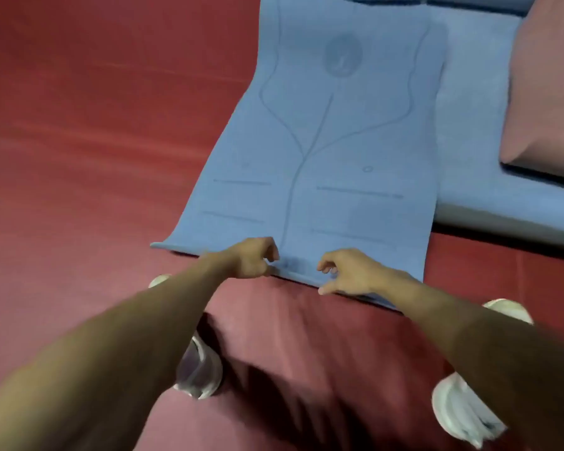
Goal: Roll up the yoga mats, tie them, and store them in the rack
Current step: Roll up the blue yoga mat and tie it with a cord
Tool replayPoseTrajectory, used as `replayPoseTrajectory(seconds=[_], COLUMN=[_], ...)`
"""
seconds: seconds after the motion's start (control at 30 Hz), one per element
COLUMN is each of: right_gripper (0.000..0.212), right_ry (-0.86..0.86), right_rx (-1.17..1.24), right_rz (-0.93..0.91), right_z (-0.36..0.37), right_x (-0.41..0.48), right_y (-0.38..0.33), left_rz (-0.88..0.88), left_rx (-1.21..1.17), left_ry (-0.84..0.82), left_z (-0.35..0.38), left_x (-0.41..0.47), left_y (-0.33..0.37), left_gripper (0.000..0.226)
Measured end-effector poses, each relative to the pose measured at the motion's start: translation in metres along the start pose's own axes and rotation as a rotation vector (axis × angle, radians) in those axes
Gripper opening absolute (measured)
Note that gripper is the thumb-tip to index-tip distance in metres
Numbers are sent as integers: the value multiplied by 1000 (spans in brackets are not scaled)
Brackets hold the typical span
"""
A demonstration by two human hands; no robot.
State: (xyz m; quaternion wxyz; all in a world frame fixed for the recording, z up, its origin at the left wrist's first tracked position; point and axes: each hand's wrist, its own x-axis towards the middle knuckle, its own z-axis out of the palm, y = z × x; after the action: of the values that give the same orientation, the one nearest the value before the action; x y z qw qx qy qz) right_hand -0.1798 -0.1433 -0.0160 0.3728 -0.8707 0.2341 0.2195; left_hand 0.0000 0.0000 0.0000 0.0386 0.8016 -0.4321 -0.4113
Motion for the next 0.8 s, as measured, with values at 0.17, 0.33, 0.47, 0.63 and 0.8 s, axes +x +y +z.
replayPoseTrajectory(seconds=[0.17, 0.33, 0.47, 0.63, 0.8], right_gripper=[29, 22, 26, 22, 20], right_ry=[14, 124, 137, 164, 125], right_rx=[-41, -122, -227, -394, -404], right_rz=[28, 33, 25, 92, 269], right_z=[35, 38, 16, -14, -22], right_x=[17, 13, 1, -44, -77], right_y=[26, 42, 43, 68, 98], left_rz=[4, -34, -62, 47, 115], left_rx=[173, 238, 51, -62, -89], left_ry=[47, 171, 296, 303, 281], left_z=[21, 39, 52, 69, 102], left_x=[18, 20, 13, 6, 8], left_y=[-37, -53, -34, 18, 62], left_gripper=[44, 19, 21, 23, 20])
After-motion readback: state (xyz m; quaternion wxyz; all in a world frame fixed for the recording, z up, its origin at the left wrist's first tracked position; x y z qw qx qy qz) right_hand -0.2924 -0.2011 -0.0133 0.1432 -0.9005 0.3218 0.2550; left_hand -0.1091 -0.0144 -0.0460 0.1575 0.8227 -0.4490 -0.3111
